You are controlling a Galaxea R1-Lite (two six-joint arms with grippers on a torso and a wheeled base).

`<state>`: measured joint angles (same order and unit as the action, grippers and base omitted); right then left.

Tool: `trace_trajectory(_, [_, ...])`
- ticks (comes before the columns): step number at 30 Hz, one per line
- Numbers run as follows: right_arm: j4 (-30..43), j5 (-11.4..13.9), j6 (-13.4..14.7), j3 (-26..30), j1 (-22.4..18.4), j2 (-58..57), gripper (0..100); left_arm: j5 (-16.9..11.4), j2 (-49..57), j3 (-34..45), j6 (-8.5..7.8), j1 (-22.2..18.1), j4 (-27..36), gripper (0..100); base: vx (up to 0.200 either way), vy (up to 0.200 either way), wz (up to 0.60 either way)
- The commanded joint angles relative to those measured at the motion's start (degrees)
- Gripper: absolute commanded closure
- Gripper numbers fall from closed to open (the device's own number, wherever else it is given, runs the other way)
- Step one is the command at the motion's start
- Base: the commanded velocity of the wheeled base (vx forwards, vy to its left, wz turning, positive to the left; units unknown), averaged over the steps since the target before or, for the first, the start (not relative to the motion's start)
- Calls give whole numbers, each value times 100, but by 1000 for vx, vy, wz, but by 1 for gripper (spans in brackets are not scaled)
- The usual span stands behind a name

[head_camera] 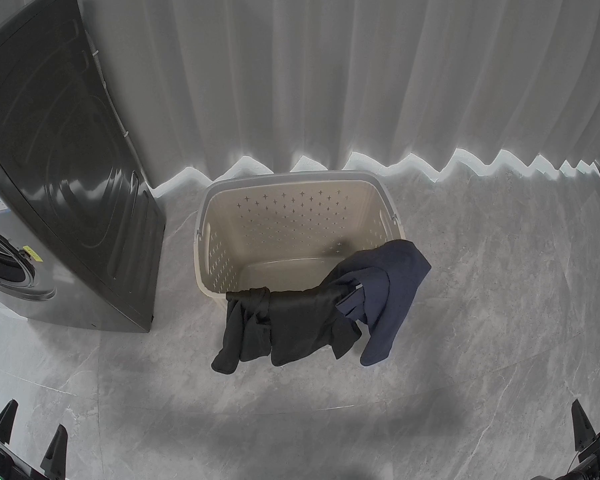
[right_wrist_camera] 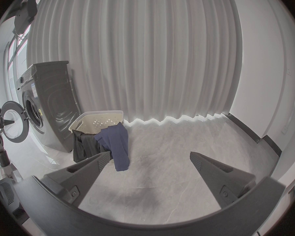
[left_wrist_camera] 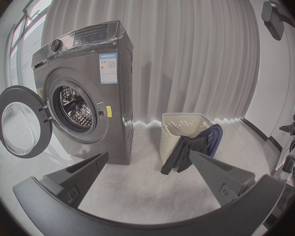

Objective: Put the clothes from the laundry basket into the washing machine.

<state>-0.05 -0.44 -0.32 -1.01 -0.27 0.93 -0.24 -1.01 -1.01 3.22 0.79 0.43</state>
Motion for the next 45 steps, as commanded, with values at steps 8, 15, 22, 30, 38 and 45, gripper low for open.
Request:
trace_trajectory(8, [-4, 0, -3, 101, 0, -93, 0, 16, 75, 84, 3, -9, 1, 0, 0, 0, 0])
trace_trajectory(15, [-4, -9, 5, 101, -17, -93, 0, 16, 75, 84, 12, -9, 1, 0, 0, 0, 0])
trace_trajectory(22, [-215, 0, -47, -540, 53, 57, 0, 24, 75, 84, 12, -9, 1, 0, 0, 0, 0])
trace_trajectory(30, [-830, 264, 164, -813, 378, 3010, 0, 24, 75, 84, 3, -9, 1, 0, 0, 0, 0])
trace_trajectory(38, [-2641, 334, 533, -857, 1187, 5418, 0, 24, 75, 84, 3, -9, 1, 0, 0, 0, 0])
trace_trajectory(45, [-2887, 334, 1122, -1217, 1451, 6543, 0, 24, 75, 84, 12, -9, 1, 0, 0, 0, 0])
